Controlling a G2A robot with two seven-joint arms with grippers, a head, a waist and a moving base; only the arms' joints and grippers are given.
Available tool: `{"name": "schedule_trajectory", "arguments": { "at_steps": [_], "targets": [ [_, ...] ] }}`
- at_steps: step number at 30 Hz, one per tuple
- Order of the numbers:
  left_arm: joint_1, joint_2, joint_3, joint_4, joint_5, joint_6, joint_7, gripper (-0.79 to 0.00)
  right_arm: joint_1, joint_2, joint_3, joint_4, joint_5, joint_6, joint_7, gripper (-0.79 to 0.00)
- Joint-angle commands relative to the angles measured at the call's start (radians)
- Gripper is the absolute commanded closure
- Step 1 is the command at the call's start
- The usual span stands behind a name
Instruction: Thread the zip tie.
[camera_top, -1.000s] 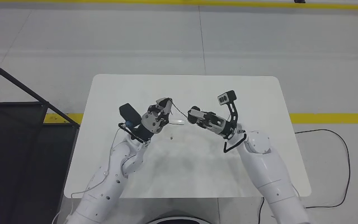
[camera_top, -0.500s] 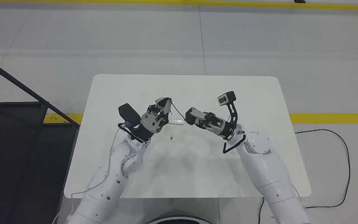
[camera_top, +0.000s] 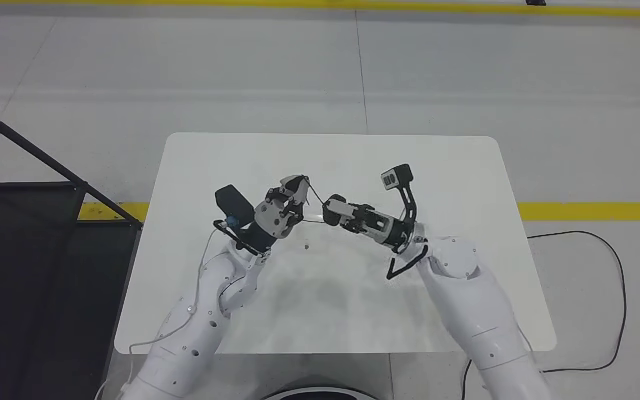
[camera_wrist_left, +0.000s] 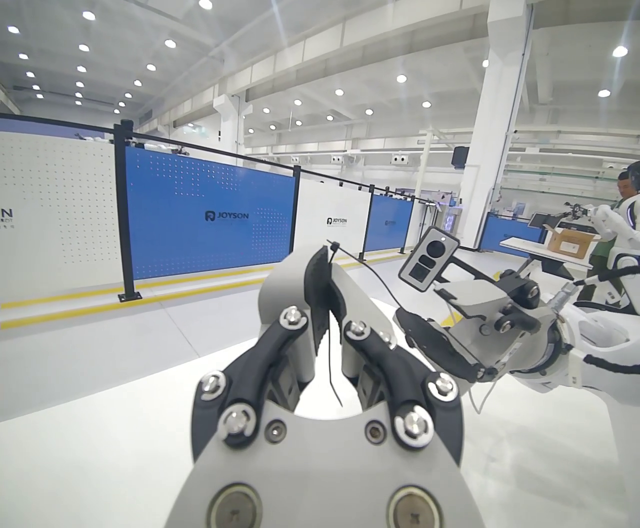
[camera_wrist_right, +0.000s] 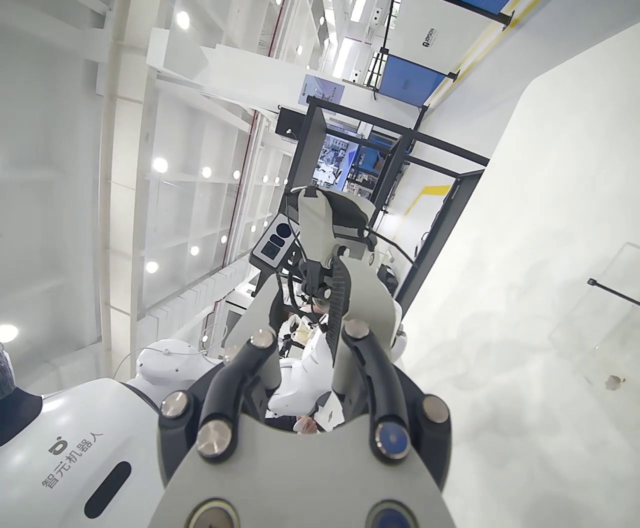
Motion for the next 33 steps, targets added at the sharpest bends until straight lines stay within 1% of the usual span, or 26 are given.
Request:
{"name": "schedule_trajectory", "arguments": {
  "at_steps": [1, 5, 7, 9, 11, 13, 19, 33],
  "targets": [
    [0.000, 0.000, -0.001, 0.000, 0.001, -0.001, -0.001, 0.000, -0.002, 0.000, -0.001, -0.004, -0.004, -0.002, -0.003, -0.206],
    [0.001, -0.001, -0.002, 0.000, 0.003, -0.002, -0.001, 0.000, -0.004, 0.001, -0.001, -0.008, -0.007, -0.002, -0.007, -0.182],
    [0.001, -0.001, -0.002, 0.000, 0.004, -0.003, -0.001, 0.000, -0.005, 0.001, -0.001, -0.009, -0.008, -0.003, -0.010, -0.145],
    [0.001, -0.001, -0.003, -0.001, 0.005, -0.003, -0.002, 0.000, -0.005, 0.001, -0.002, -0.010, -0.009, -0.002, -0.011, -0.135],
    [0.002, -0.002, -0.003, -0.001, 0.005, -0.003, -0.002, 0.000, -0.005, 0.001, -0.003, -0.010, -0.010, -0.002, -0.009, -0.108],
    [0.002, -0.002, -0.003, -0.001, 0.005, -0.003, -0.002, 0.000, -0.005, 0.001, -0.002, -0.011, -0.011, -0.003, -0.009, -0.052],
    [0.002, -0.003, -0.004, -0.001, 0.009, -0.006, 0.000, 0.000, -0.005, 0.002, -0.003, -0.012, -0.011, 0.000, -0.013, 0.000],
    [0.004, -0.002, -0.001, 0.004, 0.058, -0.008, 0.016, 0.000, -0.005, 0.002, -0.004, -0.016, -0.007, -0.005, -0.017, 0.000]
  ]
}}
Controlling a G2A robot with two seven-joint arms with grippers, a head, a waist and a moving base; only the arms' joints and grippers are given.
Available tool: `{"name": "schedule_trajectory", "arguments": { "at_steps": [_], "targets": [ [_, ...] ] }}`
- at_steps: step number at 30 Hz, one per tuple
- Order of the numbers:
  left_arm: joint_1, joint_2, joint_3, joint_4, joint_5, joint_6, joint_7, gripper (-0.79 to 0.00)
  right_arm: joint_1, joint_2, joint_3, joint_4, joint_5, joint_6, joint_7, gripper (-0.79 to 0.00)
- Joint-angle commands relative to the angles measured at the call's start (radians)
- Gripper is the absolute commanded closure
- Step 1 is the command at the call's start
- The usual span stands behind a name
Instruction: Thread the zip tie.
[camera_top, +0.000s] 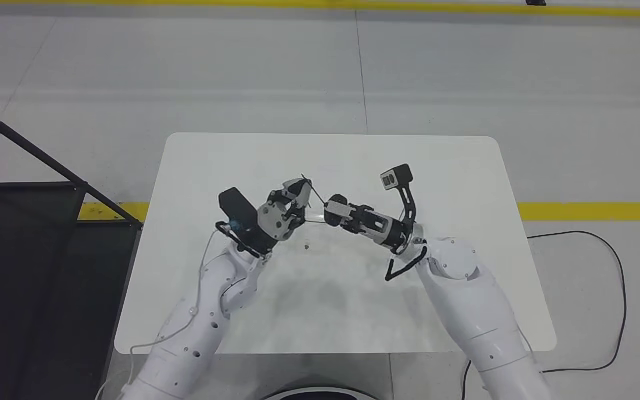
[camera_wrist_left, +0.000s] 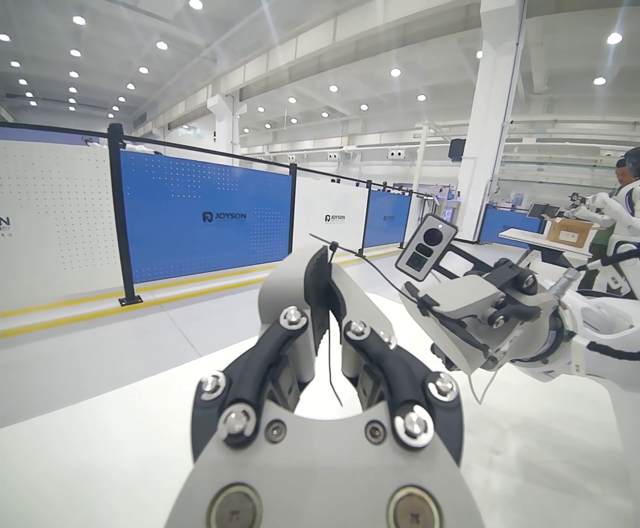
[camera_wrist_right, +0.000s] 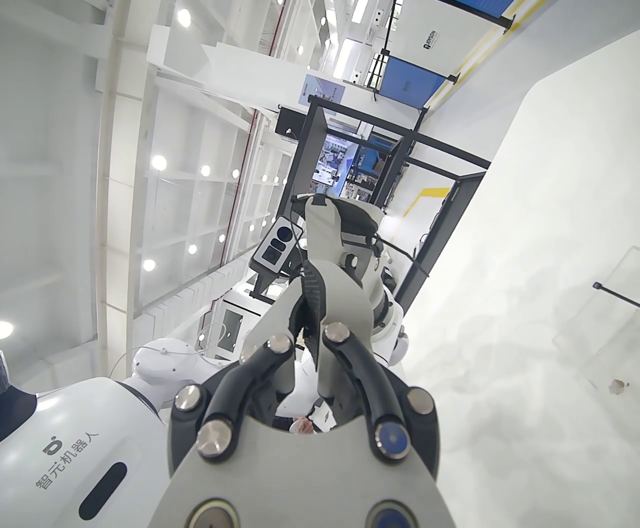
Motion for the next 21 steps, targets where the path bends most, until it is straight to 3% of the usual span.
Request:
{"name": "schedule_trajectory", "arguments": {
  "at_steps": [1, 21],
  "targets": [
    [0.000, 0.000, 0.001, 0.002, 0.008, 0.000, 0.004, 0.000, 0.001, 0.000, 0.001, 0.000, 0.002, 0.000, -0.002, 0.000],
    [0.001, 0.003, 0.002, 0.008, 0.039, -0.035, 0.028, 0.000, 0.014, -0.002, -0.004, 0.009, 0.009, 0.022, -0.017, 0.000]
  ]
}}
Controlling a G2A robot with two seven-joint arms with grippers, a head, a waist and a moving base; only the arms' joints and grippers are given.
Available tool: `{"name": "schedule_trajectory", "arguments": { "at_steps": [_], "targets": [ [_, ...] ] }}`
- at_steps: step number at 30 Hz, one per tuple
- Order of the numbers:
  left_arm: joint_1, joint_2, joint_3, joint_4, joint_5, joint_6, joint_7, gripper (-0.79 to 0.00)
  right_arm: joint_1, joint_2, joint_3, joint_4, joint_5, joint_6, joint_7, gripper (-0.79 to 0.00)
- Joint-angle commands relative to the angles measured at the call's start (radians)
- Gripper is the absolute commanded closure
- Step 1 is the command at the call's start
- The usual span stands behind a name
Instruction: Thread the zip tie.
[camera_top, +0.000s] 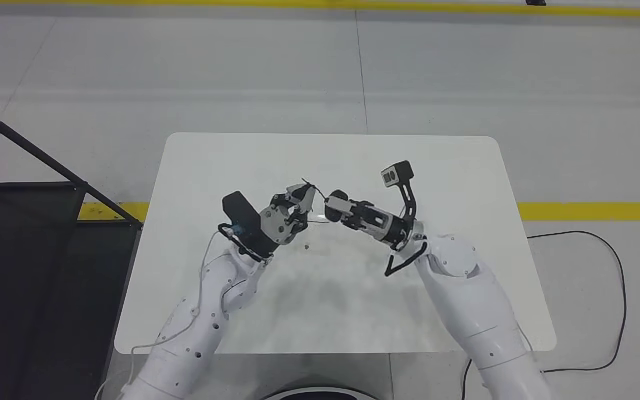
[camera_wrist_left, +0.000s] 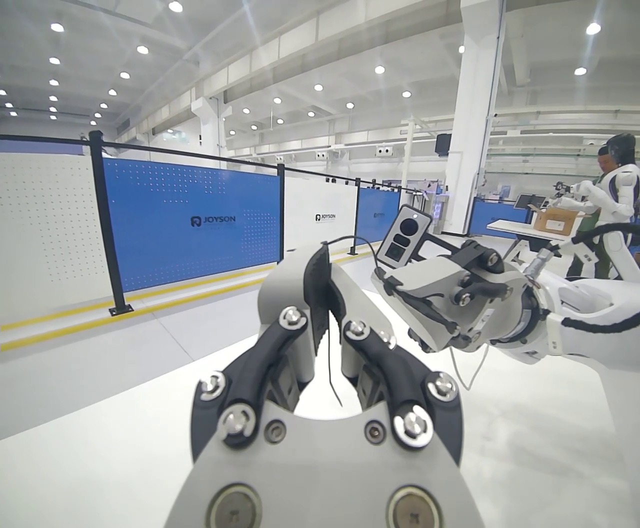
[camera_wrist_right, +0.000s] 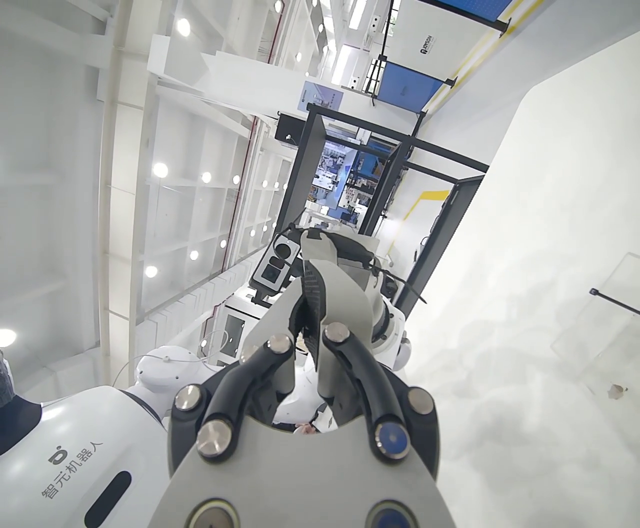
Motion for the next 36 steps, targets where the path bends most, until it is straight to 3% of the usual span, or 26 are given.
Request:
{"name": "schedule_trajectory", "arguments": {
  "at_steps": [1, 2, 3, 4, 8, 10, 12, 14, 26, 36],
  "targets": [
    [0.001, 0.000, -0.001, -0.001, -0.003, 0.001, 0.001, 0.000, 0.000, 0.000, 0.000, -0.001, 0.001, 0.001, -0.002, 0.000],
    [0.001, 0.000, -0.003, -0.001, -0.008, 0.003, 0.001, 0.000, 0.000, 0.000, 0.001, -0.001, 0.004, 0.000, -0.002, -0.052],
    [0.001, -0.001, -0.004, -0.002, -0.016, 0.004, 0.001, 0.000, -0.001, 0.000, 0.004, 0.000, 0.008, -0.001, -0.002, -0.219],
    [0.001, -0.001, -0.005, -0.004, -0.022, 0.006, 0.000, 0.000, -0.001, 0.001, 0.008, 0.001, 0.012, -0.002, -0.001, -0.311],
    [0.004, -0.004, -0.010, -0.013, -0.060, 0.019, -0.006, 0.000, -0.005, 0.006, 0.032, 0.020, 0.032, -0.012, 0.017, -0.409],
    [0.003, -0.006, -0.009, -0.017, -0.091, 0.024, -0.020, 0.000, -0.005, 0.009, 0.045, 0.038, 0.042, -0.030, 0.036, -0.548],
    [0.000, -0.010, -0.008, -0.024, -0.118, 0.045, -0.028, 0.000, -0.007, 0.012, 0.058, 0.057, 0.062, -0.055, 0.057, -0.631],
    [-0.001, -0.011, -0.006, -0.026, -0.125, 0.053, -0.030, 0.000, -0.009, 0.013, 0.068, 0.070, 0.078, -0.065, 0.064, -0.785],
    [0.003, -0.012, -0.003, -0.033, -0.131, 0.055, -0.038, 0.000, -0.017, 0.013, 0.066, 0.059, 0.059, -0.069, 0.050, -0.785],
    [0.020, -0.032, 0.030, -0.097, -0.537, 0.021, -0.293, 0.000, -0.063, 0.012, 0.061, 0.052, -0.116, -0.425, -0.038, -0.785]
  ]
}}
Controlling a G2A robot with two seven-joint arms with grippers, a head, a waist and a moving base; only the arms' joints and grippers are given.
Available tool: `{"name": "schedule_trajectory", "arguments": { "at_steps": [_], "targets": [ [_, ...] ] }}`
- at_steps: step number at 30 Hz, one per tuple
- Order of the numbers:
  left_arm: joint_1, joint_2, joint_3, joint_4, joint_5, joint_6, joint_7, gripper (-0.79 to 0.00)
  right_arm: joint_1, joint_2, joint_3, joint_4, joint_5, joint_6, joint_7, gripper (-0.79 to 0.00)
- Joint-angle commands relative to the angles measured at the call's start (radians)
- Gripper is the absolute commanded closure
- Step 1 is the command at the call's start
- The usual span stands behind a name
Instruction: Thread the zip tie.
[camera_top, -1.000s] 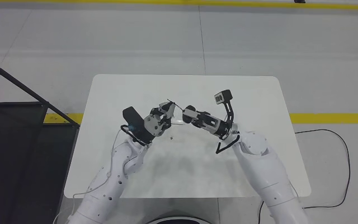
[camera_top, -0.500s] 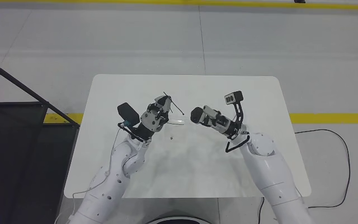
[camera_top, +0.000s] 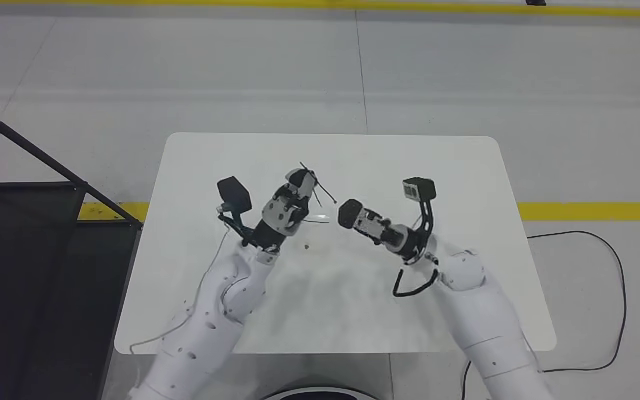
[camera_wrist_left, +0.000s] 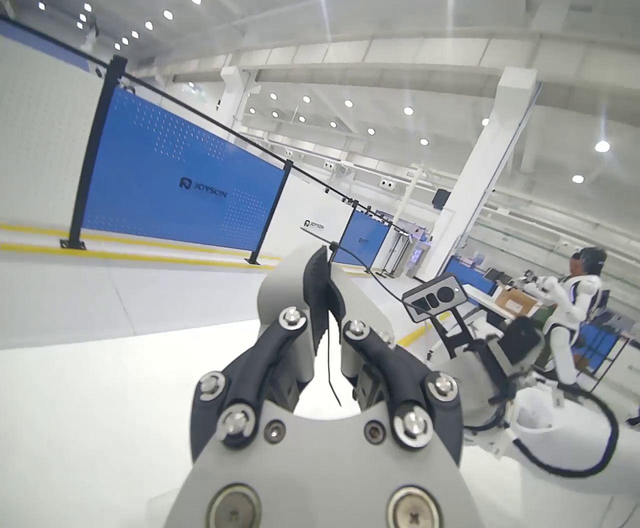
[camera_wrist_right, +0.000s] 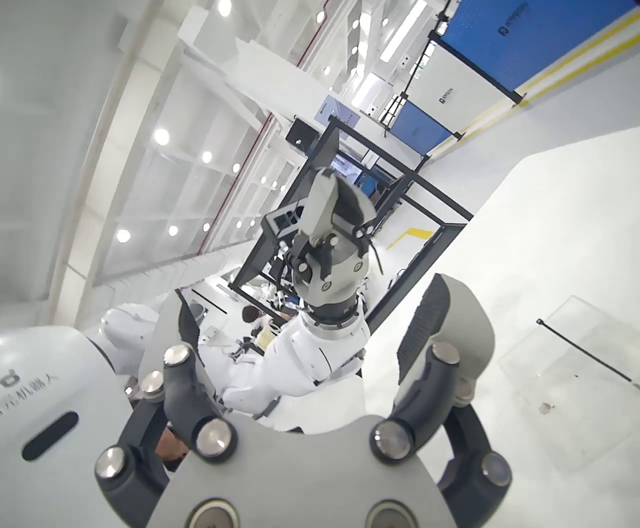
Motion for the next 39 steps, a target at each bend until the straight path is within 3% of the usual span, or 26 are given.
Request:
{"name": "schedule_trajectory", "arguments": {
  "at_steps": [1, 9, 14, 15, 21, 25, 39],
  "targets": [
    [0.001, -0.002, -0.002, -0.011, -0.079, 0.004, -0.057, 0.000, -0.001, -0.001, 0.003, 0.008, -0.013, -0.026, -0.028, -0.785],
    [0.000, -0.001, -0.006, -0.016, -0.079, 0.008, -0.067, 0.000, -0.001, -0.001, 0.003, 0.008, -0.013, -0.026, -0.028, -0.785],
    [0.011, -0.002, -0.006, -0.032, -0.081, 0.016, -0.074, 0.000, -0.007, -0.003, -0.004, -0.015, -0.109, 0.024, -0.117, -0.785],
    [0.011, -0.002, -0.006, -0.032, -0.081, 0.016, -0.074, 0.000, -0.006, -0.004, -0.008, -0.015, -0.121, 0.035, -0.130, -0.696],
    [0.011, -0.002, -0.006, -0.032, -0.081, 0.016, -0.074, 0.000, 0.015, -0.011, -0.032, -0.002, -0.169, 0.063, -0.184, -0.397],
    [0.011, -0.002, -0.006, -0.032, -0.081, 0.016, -0.074, 0.000, 0.024, -0.015, -0.047, 0.009, -0.217, 0.052, -0.229, -0.311],
    [0.011, -0.002, -0.006, -0.032, -0.081, 0.016, -0.074, 0.000, 0.042, -0.029, -0.095, 0.030, -0.355, 0.057, -0.342, -0.305]
  ]
}}
